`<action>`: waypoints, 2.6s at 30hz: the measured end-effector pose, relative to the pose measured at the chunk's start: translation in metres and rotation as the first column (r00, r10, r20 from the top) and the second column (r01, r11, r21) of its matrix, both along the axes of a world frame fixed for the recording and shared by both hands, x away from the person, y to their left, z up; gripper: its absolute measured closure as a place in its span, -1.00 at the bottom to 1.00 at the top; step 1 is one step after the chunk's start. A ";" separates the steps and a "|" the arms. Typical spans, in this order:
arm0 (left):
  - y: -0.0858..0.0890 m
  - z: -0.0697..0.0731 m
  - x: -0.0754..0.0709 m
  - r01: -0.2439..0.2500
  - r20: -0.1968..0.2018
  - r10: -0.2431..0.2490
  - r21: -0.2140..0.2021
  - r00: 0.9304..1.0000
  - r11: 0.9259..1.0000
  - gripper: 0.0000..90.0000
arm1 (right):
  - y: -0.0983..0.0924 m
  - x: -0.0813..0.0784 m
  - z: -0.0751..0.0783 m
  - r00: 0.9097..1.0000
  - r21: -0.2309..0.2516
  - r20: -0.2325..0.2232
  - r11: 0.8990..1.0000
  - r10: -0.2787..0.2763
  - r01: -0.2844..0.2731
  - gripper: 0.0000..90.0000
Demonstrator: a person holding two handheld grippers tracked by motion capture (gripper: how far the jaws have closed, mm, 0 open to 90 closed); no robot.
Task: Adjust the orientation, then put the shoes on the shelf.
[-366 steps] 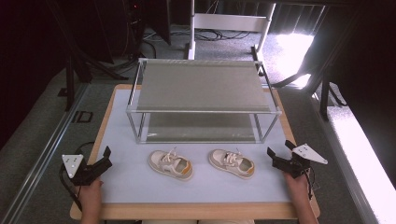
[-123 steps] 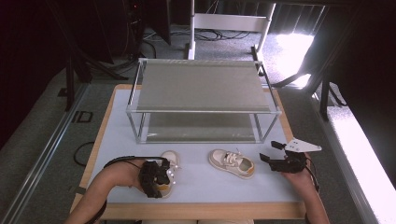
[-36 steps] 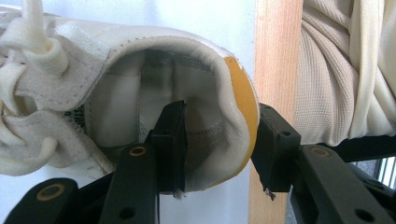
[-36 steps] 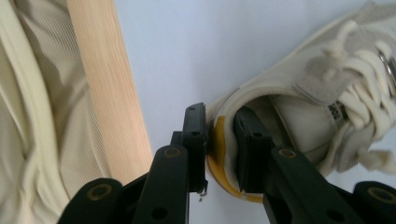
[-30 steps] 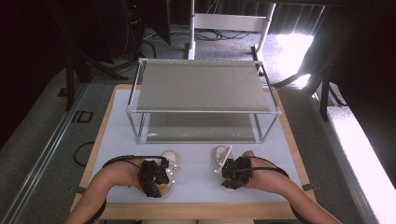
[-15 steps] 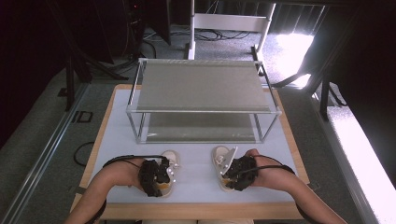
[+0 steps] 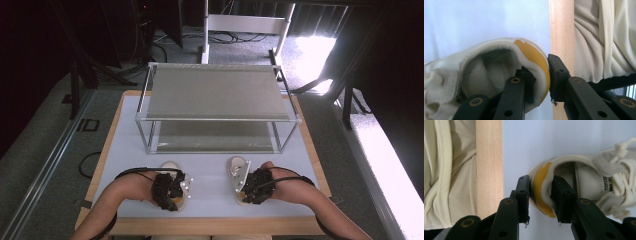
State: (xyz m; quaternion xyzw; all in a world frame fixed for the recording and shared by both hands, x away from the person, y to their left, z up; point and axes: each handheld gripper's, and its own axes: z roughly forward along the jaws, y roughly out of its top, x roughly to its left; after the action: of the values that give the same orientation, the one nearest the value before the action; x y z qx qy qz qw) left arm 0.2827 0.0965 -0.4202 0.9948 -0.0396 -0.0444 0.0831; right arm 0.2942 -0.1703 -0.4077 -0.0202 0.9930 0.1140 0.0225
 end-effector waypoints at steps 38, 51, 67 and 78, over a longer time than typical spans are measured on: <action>-0.065 0.019 0.052 0.338 0.204 -0.329 -0.012 0.922 0.941 0.76 | 0.021 0.068 0.023 0.996 -0.035 0.063 0.997 0.065 -0.063 0.68; -0.077 0.016 0.075 0.396 0.242 -0.384 -0.002 0.891 0.918 0.75 | 0.028 0.094 0.020 0.988 -0.028 0.140 0.998 0.062 -0.059 0.68; -0.086 0.003 0.113 0.395 0.337 -0.339 -0.114 0.878 0.911 0.67 | 0.024 0.120 0.010 0.973 0.068 0.232 0.997 0.002 -0.019 0.60; -0.080 0.020 0.118 0.096 0.370 0.021 -0.294 0.929 0.951 0.17 | 0.013 0.110 0.016 0.910 0.169 0.407 0.986 -0.078 0.009 0.23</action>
State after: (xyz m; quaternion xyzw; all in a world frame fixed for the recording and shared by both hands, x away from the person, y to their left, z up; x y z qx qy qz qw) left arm 0.4003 0.0165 -0.4000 0.9592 -0.0799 0.1484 0.2269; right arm 0.4040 -0.1571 -0.3915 -0.0196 0.9534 0.1877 0.2355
